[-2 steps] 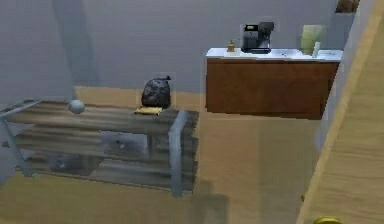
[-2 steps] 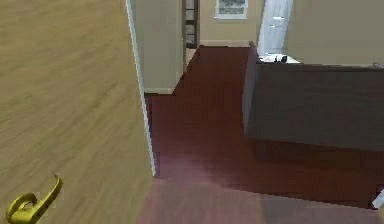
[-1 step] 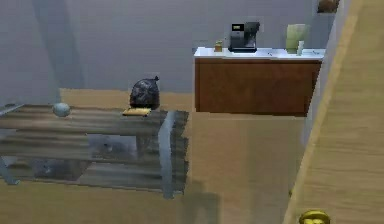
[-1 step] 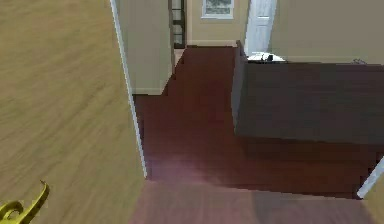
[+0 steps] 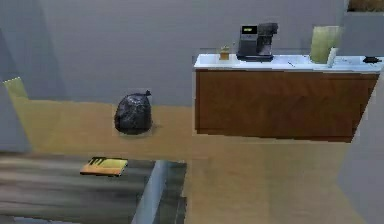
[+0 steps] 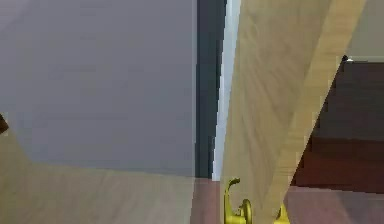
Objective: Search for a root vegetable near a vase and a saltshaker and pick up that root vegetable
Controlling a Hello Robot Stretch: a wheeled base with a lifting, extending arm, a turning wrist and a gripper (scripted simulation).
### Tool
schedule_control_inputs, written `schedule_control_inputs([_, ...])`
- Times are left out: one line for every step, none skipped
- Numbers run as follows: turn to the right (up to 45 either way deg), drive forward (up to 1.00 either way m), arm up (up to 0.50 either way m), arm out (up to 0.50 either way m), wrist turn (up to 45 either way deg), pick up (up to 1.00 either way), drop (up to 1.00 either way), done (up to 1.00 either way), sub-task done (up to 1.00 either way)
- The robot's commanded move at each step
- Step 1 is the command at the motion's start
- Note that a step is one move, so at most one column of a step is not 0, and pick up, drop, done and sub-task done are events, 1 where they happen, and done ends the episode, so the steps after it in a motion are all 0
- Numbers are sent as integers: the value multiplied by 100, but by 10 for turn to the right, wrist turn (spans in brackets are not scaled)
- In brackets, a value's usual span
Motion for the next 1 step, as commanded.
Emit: schedule_control_inputs([450, 0, 0, 0, 0, 0, 0, 0, 0])
